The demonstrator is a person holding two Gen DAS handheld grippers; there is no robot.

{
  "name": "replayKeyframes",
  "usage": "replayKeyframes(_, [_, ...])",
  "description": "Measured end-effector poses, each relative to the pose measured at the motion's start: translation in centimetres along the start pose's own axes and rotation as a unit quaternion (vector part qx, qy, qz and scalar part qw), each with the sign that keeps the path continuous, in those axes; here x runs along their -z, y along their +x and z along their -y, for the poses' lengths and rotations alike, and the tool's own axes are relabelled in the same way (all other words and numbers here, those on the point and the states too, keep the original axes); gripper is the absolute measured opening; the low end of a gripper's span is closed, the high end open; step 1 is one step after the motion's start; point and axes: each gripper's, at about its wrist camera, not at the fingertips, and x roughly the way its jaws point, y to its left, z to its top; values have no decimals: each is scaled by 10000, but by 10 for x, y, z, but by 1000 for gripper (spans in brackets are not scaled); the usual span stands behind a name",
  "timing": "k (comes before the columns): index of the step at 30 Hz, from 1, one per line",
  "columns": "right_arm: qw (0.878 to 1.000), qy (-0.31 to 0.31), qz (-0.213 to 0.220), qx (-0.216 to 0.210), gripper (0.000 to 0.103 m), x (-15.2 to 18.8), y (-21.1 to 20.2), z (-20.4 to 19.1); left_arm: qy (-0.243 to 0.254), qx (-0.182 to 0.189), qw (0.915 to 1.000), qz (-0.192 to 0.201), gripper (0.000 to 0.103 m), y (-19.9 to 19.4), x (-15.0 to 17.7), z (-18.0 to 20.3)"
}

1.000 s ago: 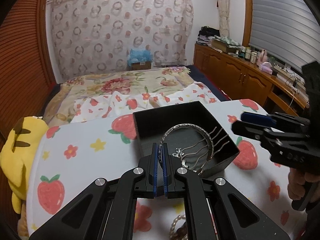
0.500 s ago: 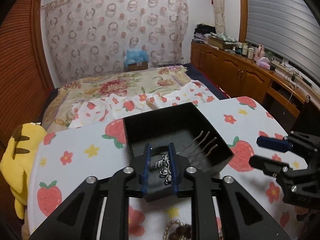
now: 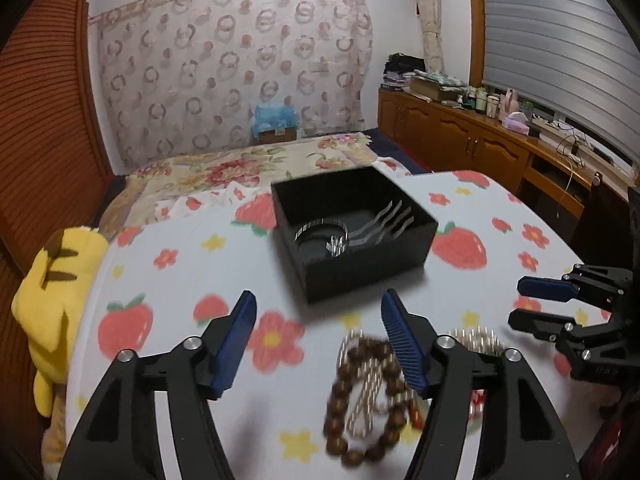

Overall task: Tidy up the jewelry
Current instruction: 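Lower the silver bangle into the black box and open the left tool, then grasp the pearl necklace with the right tool while the left tool grasps the wooden bead bracelet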

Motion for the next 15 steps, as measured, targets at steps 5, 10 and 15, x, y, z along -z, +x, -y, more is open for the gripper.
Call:
replayKeyframes(5, [9999, 23, -98, -67, 44, 19, -7, -8, -20, -28, 10000, -94, 72, -11, 26, -1])
replayKeyframes(10, [9997, -10, -160, -187, 39, 26, -12, -16, -48, -16, 9997, -238, 72, -15, 42, -2])
replayKeyframes(15, [9986, -238, -299, -377, 33, 28, -9, -31, -46, -15, 9995, -327, 72, -15, 51, -1])
